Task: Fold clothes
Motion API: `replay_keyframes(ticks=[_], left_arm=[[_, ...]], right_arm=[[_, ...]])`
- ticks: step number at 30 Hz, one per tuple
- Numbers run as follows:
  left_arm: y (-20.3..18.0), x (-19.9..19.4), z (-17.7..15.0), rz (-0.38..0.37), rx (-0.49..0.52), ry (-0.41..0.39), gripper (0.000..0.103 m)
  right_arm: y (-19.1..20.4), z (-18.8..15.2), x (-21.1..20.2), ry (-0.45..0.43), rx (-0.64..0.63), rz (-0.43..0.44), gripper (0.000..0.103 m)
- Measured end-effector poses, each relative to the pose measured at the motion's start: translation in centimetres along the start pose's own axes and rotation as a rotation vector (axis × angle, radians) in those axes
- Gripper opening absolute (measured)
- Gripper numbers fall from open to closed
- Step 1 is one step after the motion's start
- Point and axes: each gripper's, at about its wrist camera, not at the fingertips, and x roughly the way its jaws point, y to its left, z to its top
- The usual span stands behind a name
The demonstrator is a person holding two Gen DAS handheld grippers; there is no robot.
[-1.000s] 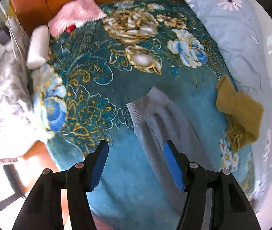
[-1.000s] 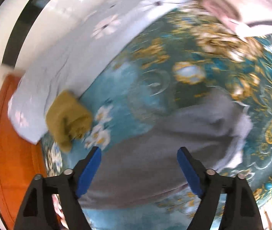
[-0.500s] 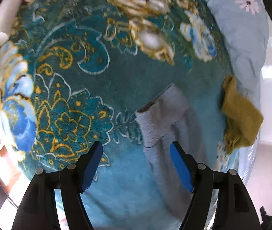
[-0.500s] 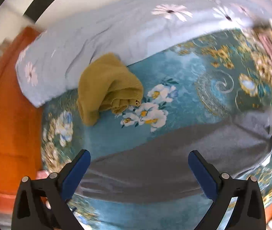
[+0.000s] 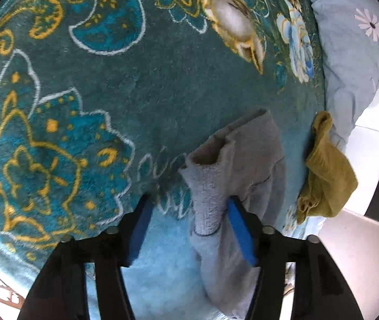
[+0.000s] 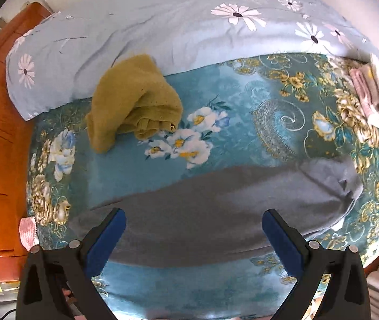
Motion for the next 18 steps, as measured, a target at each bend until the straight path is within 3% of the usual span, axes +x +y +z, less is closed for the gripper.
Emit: replay_keyframes(ticks=[6,7,9,10,18], left_arm=[[0.1,0.3,0.0,-0.038,0.018,-0.006,0.056],[0.1,0.4,-0.1,-0.049,0.02,-0.006,0.053],[0.0,0.5,-0.2,-0.088,0.019,-0.002,0.03],[-0.3,0.6,-0.2,-0.094,0.019,0.003,0.024],[-1.5,1.4,0.2,-0.06,-0.024,0.009,0.018]], right_arm=[[1.4,0.0,-0.1,0.012,-0.072,-0.016,0.103],[1.6,-0.1,-0.1,0.015,-0.08,-0.015,0.103],[1.7,-0.3,0.0,0.021,-0.094,-0.015,0.103],[1.8,-0.4,0.1,0.025,-0.101,-0.014,0.103],[0.7,-0.3,-0.9,0.002,-0.103,-0.001,0.103]])
